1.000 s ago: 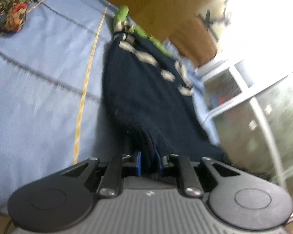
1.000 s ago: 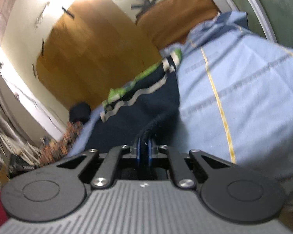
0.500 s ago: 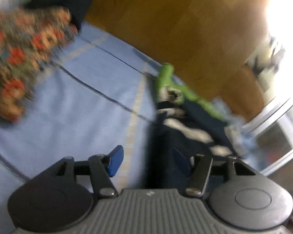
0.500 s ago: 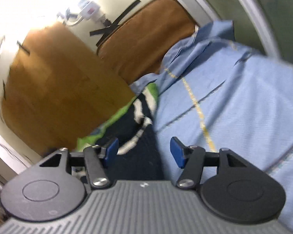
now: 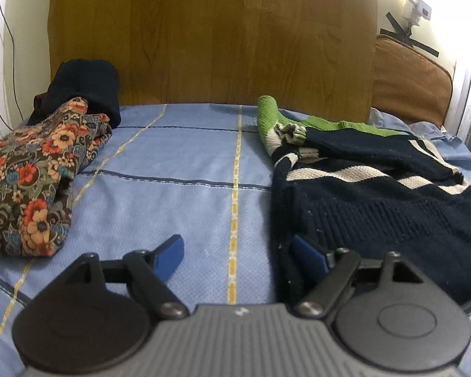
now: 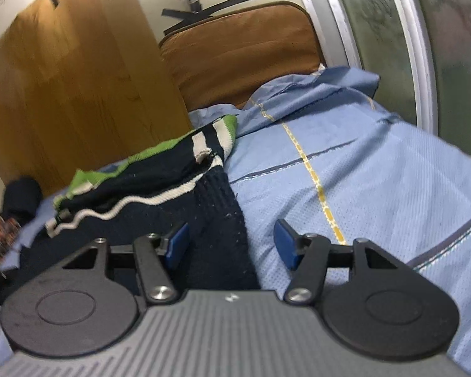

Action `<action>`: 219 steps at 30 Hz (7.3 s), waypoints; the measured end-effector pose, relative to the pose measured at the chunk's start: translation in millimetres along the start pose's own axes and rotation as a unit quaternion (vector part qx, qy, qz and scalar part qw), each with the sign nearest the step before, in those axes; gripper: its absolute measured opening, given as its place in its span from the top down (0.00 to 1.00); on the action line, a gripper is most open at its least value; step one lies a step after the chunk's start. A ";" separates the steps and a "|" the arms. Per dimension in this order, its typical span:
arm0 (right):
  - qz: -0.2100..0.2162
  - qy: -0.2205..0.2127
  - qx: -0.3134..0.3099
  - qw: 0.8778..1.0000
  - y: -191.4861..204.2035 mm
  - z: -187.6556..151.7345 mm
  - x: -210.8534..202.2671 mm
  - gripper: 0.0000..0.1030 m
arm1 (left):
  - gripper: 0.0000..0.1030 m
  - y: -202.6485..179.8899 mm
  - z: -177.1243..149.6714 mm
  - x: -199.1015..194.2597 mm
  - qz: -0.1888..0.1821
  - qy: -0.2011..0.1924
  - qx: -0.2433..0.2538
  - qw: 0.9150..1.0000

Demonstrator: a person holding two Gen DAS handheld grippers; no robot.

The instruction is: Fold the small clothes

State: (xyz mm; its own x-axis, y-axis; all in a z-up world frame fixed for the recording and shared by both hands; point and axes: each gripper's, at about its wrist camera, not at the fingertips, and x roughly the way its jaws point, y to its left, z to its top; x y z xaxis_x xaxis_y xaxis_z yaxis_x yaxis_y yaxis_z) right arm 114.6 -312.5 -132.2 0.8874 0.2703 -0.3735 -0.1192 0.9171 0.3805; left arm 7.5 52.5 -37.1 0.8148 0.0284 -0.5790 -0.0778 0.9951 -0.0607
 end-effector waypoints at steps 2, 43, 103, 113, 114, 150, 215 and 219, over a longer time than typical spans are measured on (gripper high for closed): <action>-0.004 0.000 -0.007 1.000 1.5 -0.4 1.8 0.37 | 0.23 -1.6 0.0 2.4 0.000 -0.001 0.000 1.000; 0.001 -0.009 0.006 1.000 0.9 -3.9 -0.1 0.34 | 0.00 1.1 -0.3 4.4 0.021 0.006 -0.009 1.000; 0.044 -0.012 0.021 0.999 -20.3 14.9 -10.1 0.28 | 0.00 -20.7 46.8 -8.2 0.033 0.037 0.067 0.997; 0.054 0.020 -0.061 0.996 -8.3 34.6 6.4 0.34 | 0.23 -19.8 57.8 8.2 -0.036 0.061 0.046 0.996; 0.052 0.025 -0.072 0.996 -6.2 34.3 9.9 0.36 | 0.39 -22.3 56.7 12.4 -0.036 0.068 0.047 0.996; 0.064 0.012 0.036 0.997 -29.8 47.9 13.4 0.56 | 0.47 4.8 54.9 19.2 -0.001 0.045 0.008 0.999; 0.015 0.002 0.027 1.000 8.3 1.6 -42.2 0.57 | 0.46 36.8 35.0 -60.7 -0.066 0.023 -0.043 0.997; 0.034 0.029 -0.021 0.999 17.3 5.9 -6.1 0.57 | 0.59 4.8 31.9 -29.7 -0.051 0.035 0.033 0.998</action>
State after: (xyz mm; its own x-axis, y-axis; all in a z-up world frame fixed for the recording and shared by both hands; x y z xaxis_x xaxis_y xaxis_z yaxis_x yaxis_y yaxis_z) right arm 109.8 -300.1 -118.4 0.8495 0.3483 -0.3963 -0.1985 0.9069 0.3717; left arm 1.2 59.4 5.7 0.7741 -0.0774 -0.6283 0.0434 0.9967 -0.0692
